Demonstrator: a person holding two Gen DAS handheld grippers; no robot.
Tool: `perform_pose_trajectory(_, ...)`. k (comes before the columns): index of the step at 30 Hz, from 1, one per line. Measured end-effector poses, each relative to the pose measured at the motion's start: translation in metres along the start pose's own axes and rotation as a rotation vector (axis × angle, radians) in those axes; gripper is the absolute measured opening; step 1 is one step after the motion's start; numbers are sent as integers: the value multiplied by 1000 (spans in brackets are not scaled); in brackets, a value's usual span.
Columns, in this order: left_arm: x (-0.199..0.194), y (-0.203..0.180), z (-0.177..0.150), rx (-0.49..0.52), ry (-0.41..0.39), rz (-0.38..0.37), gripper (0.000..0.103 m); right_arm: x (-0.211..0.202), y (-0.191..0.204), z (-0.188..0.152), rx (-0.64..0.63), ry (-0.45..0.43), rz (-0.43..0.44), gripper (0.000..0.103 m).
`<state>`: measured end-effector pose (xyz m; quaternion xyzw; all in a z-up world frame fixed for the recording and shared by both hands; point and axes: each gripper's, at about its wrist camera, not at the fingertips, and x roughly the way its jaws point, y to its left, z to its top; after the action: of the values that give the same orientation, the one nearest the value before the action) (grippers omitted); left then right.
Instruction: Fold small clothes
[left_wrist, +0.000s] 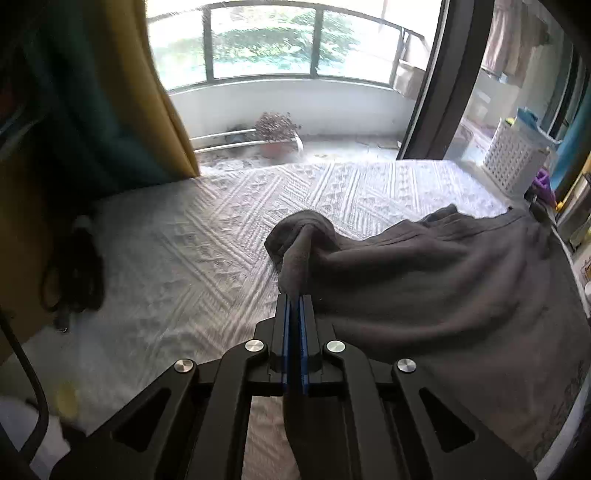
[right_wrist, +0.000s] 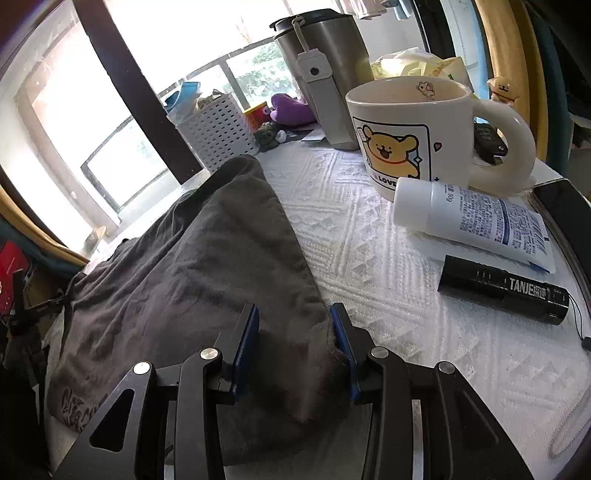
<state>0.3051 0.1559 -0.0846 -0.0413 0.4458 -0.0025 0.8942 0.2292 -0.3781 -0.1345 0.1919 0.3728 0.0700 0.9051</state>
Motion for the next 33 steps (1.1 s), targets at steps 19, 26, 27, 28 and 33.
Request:
perform_pose_trajectory(19,-85,-49,-82,-26,-41,-113,45,-34,0,-23,-19,-16,-9,71)
perform_pose_trajectory(26,-71,-42,-131,-71,61,-104,45,-39,0,-39,0,7,25,71)
perform_pose_trajectory(27,-72,-43,-135,-70,48,-105,45,-40,0,-40,1,7,31,71)
perform_pose_trajectory(28,-75,-43,-139,-58,41,-101,45,-39,1,-41,1,5,36,71)
perform_pose_trajectory(33,-81,-37,-136,-77,47,-78,45,-32,4,-36,26,1,73,71)
